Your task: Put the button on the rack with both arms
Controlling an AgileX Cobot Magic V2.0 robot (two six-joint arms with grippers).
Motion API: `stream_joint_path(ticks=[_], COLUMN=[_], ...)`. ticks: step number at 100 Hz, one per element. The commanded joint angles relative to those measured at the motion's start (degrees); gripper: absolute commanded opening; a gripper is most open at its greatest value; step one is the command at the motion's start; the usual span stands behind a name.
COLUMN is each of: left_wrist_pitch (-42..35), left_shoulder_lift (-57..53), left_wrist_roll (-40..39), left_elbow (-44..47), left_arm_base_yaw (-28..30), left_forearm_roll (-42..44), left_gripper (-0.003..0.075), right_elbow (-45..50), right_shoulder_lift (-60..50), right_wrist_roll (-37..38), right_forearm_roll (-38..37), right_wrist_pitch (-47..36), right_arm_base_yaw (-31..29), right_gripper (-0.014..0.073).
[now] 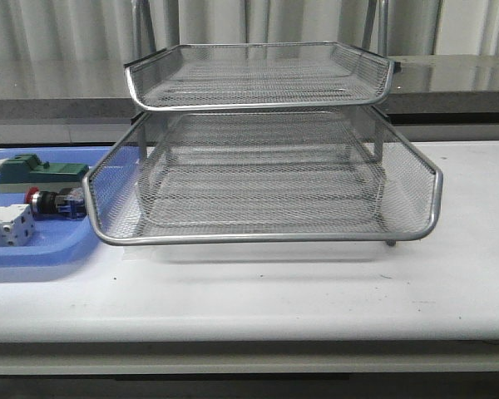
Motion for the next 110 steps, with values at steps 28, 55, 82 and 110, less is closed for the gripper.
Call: stream_joint_path(ticks=[28,55,82,110], left_wrist_pitch=[1.48,-0.87,-4.76,0.47], left_shoulder_lift=[-0.19,-0.19,0.79,12.84], left_wrist_roll=[7.12,7.12,15.64,28.51], left_elbow=[-2.74,-2.74,-4.39,-16.86], left_arm_base_yaw=[0.01,0.01,0.01,0.01], left_forearm_roll=[-0.99,-2.62,-4.43,-7.67], left_gripper=[0.0663,0.0712,0.0694,0.0655], right_elbow=[-1.86,-1.86,-1.86,-1.86], right_shoulder_lift=[0.27,0.27,0.27,0.27], right_wrist_roll=[-0.16,-0.16,-0.16,-0.16], right_forearm_roll=[-0.44,-0.44,-0.44,-0.44], right_wrist_pitch=[-3.05,-3.05,-3.05,-3.05], right_arm_base_yaw=[-0.03,-0.03,-0.03,-0.03], right_gripper=[-0.007,-0.007,-0.007,-0.007])
